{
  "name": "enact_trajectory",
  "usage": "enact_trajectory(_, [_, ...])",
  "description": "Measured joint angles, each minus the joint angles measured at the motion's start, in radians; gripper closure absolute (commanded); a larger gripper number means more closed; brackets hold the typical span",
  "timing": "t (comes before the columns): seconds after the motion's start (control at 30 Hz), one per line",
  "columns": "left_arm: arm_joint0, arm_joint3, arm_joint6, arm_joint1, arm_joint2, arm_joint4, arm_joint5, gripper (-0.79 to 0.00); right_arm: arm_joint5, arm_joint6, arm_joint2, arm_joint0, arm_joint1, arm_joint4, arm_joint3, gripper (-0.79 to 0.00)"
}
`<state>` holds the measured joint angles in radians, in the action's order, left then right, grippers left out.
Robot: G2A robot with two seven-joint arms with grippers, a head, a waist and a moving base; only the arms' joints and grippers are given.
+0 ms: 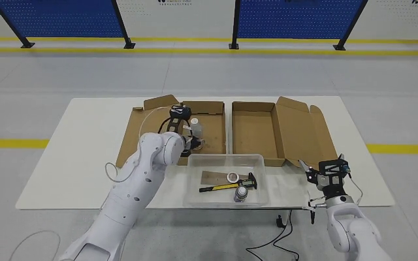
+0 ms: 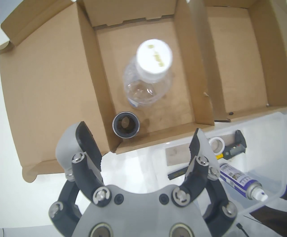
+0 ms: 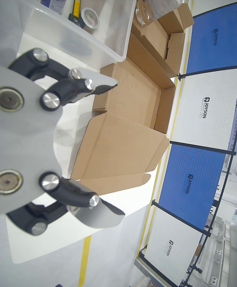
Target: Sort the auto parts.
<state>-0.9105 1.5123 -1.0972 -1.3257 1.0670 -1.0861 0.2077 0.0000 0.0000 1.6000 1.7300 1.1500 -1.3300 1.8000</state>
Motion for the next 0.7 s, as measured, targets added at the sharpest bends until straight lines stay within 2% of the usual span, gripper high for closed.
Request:
enact_trajectory(0.13, [-0.084, 0.123, 0.037, 0.010, 0.012, 0.058, -0.125, -0.785, 0.000, 0.000, 0.000, 0.000, 0.000, 0.000, 0.000, -0.785])
enact_trajectory(0.27, [-0.132, 0.189, 0.054, 0.013, -0.018, 0.093, -0.253, -0.785, 0.000, 0.000, 0.000, 0.000, 0.000, 0.000, 0.000, -0.785])
enact_trajectory(0.43, [-0.136, 0.164, 0.058, 0.010, -0.079, 0.169, -0.407, -0.785, 0.000, 0.000, 0.000, 0.000, 0.000, 0.000, 0.000, -0.785])
enact_trajectory(0.57, [-0.120, 0.135, 0.065, 0.001, -0.142, 0.198, -0.474, -0.785, 0.000, 0.000, 0.000, 0.000, 0.000, 0.000, 0.000, -0.785])
enact_trajectory(0.7, [-0.096, 0.103, 0.063, -0.010, -0.205, 0.203, -0.498, -0.785, 0.000, 0.000, 0.000, 0.000, 0.000, 0.000, 0.000, -0.785])
